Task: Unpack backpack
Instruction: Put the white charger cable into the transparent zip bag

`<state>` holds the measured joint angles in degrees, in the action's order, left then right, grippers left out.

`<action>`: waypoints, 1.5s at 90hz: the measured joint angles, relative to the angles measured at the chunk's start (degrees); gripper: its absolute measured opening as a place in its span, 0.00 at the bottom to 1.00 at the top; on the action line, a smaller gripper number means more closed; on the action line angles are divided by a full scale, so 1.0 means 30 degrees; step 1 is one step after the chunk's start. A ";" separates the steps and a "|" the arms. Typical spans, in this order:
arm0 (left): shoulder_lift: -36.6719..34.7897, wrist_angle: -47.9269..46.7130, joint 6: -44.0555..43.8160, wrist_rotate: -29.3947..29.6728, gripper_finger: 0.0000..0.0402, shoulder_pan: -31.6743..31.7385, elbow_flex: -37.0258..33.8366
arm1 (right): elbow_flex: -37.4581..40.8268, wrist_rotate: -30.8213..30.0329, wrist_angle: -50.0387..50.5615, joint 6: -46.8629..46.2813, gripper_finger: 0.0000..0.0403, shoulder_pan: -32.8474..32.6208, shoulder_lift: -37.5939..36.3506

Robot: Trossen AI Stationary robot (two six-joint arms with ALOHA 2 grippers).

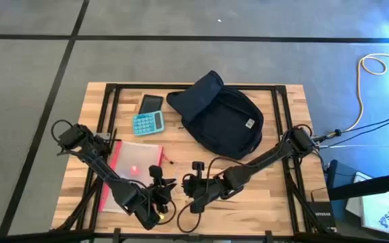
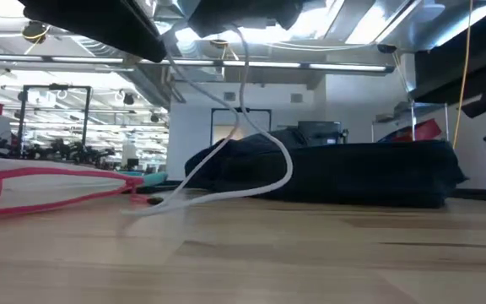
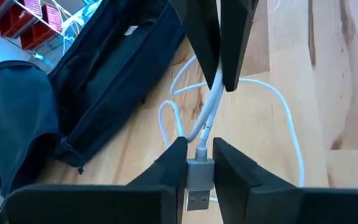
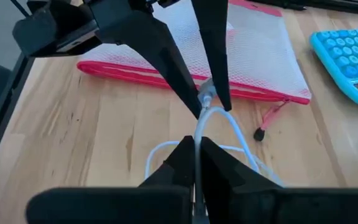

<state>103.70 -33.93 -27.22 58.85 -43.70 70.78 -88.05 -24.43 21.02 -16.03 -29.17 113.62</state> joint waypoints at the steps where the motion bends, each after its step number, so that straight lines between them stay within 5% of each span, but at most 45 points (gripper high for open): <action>1: 0.0000 0.0000 0.0000 0.0000 0.11 0.0000 0.0000 | 0.0000 0.0000 0.0000 0.0000 0.00 0.0000 0.0000; 117: -0.0015 -0.0007 -0.0284 0.0117 0.11 0.0007 0.0000 | 0.0000 -0.0894 0.0036 0.0966 0.00 0.0019 -0.0022; 135: -0.0015 -0.0036 -0.0372 0.0087 0.11 0.0007 -0.0015 | 0.0000 0.0279 0.0307 0.1358 0.00 0.0467 -0.0036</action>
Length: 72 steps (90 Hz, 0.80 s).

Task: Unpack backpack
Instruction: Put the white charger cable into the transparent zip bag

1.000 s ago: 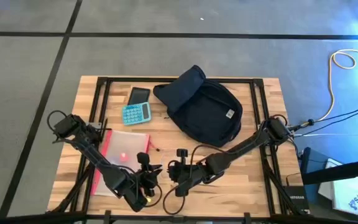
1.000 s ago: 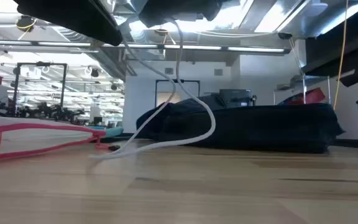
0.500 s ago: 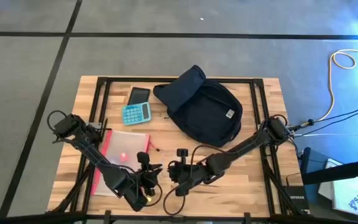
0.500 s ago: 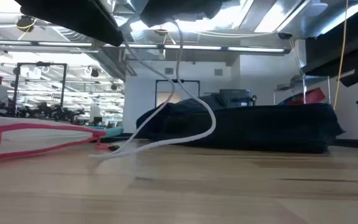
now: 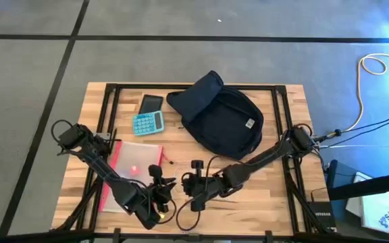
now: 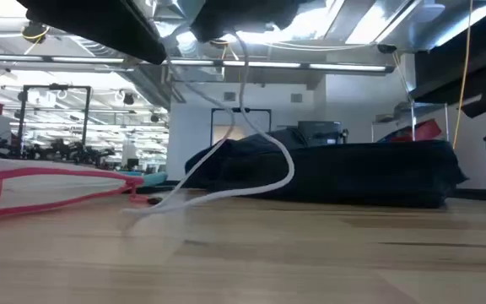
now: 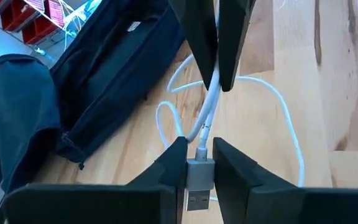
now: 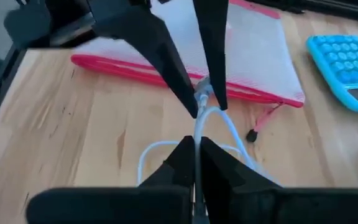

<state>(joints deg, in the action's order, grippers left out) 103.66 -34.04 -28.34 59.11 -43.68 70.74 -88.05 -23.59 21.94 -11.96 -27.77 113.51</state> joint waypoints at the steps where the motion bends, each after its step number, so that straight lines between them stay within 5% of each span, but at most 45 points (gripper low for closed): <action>1: 0.0000 0.0014 -0.0005 -0.0005 0.11 0.0000 0.0000 | 0.0000 0.0102 0.0051 0.0156 0.00 0.0027 -0.0004; 43: 0.0000 0.0058 -0.0051 -0.0021 0.11 0.0109 -0.0006 | -0.0007 0.0294 0.0611 0.1139 0.01 0.0254 -0.0007; 72: 0.0000 0.0036 -0.0065 -0.0189 0.11 0.0109 -0.0007 | 0.0000 0.0144 0.0786 0.1039 0.15 0.0254 -0.0007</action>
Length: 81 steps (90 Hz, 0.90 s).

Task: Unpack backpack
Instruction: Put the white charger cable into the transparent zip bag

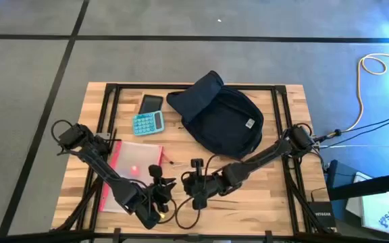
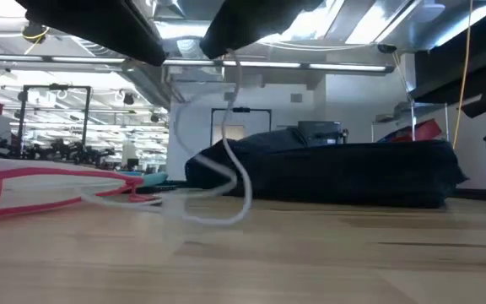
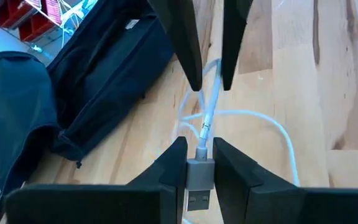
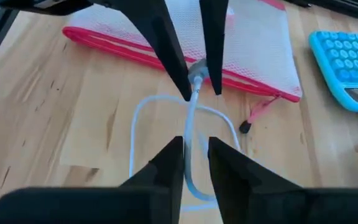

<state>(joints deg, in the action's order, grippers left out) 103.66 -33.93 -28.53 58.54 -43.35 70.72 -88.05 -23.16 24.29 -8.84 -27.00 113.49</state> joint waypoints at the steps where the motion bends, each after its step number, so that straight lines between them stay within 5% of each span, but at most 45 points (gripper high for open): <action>1: 0.0000 0.0000 0.0002 0.0000 0.11 0.0000 0.0000 | 0.0000 0.0001 0.0000 0.0000 0.15 0.0000 0.0000; 23: 0.0000 0.0025 0.0000 -0.0022 0.11 0.0000 0.0004 | 0.0000 -0.0140 0.0103 0.0101 0.11 0.0000 0.0000; 36: 0.0000 0.0035 -0.0150 -0.0022 0.11 0.0006 0.0000 | 0.0029 -0.2731 0.1648 -0.0250 0.11 -0.0383 -0.0513; 55: 0.0000 0.0023 -0.0255 -0.0175 0.11 0.0000 0.0000 | -0.0001 -0.3383 0.2804 -0.1177 0.22 -0.1576 -0.1058; 81: 0.0000 0.0029 -0.0257 -0.0182 0.11 0.0000 0.0006 | 0.0015 -0.6712 0.6531 -0.2088 0.35 -0.1699 -0.0991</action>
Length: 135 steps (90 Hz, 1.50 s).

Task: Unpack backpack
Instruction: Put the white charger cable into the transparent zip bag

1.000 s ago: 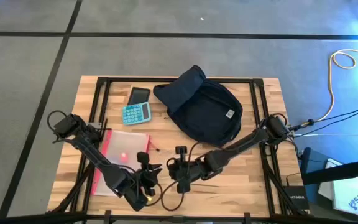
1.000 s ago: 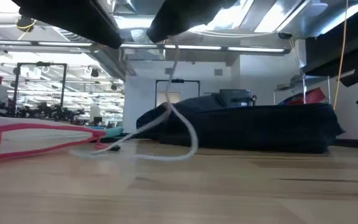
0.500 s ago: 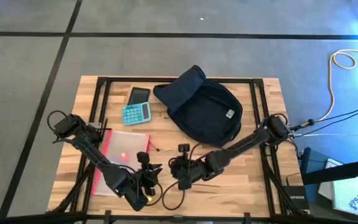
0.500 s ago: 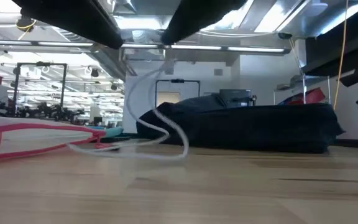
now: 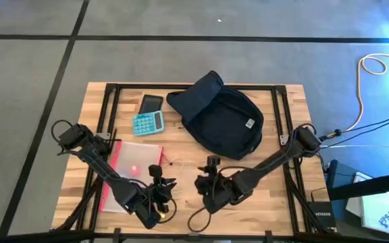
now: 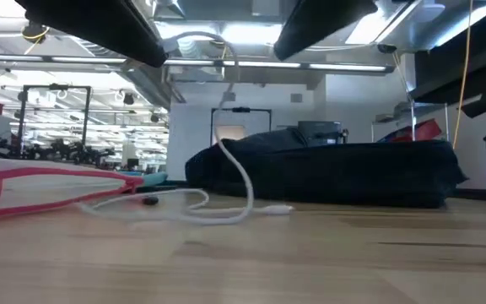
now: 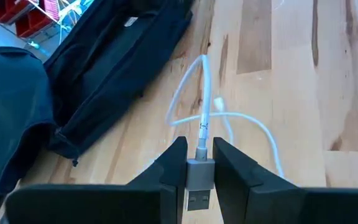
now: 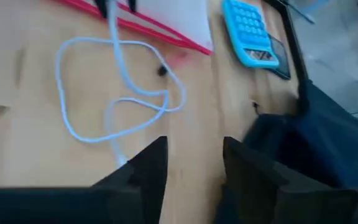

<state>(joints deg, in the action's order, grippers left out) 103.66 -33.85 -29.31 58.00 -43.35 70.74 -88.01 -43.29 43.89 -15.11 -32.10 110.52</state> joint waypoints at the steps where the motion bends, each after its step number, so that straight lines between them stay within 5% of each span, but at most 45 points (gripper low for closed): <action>1: 0.0000 0.0000 0.0006 -0.0003 0.11 0.0000 -0.0002 | 0.0000 0.0040 0.0063 0.0101 0.35 0.0064 0.0000; 22: 0.0000 -0.0021 0.0222 -0.1375 0.11 0.0000 -0.0006 | 0.2138 0.5033 -0.0690 0.1754 0.35 0.1750 0.0000; 45: 0.0000 -0.0022 0.0199 -0.1406 0.11 0.0102 -0.0006 | 0.6858 1.0319 -0.9851 0.1845 0.35 0.2628 0.0007; 70: 0.0000 0.0007 0.0199 -0.1406 0.11 0.0134 -0.0003 | 0.8530 0.9807 -1.2438 0.1178 0.35 0.3051 0.0578; 99: 0.0000 -0.0036 0.0119 -0.1428 0.11 0.0182 0.0001 | 0.8402 1.2211 -1.4729 0.1224 0.34 0.4272 0.2114; 135: 0.0000 -0.0193 0.0089 -0.1574 0.11 0.0182 0.0001 | 0.8415 1.2808 -1.3585 0.2064 0.02 0.4191 0.1599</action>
<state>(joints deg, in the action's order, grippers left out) 103.66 -34.42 -29.04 53.28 -42.81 70.74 -62.76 -4.87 3.13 -8.91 -19.53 115.32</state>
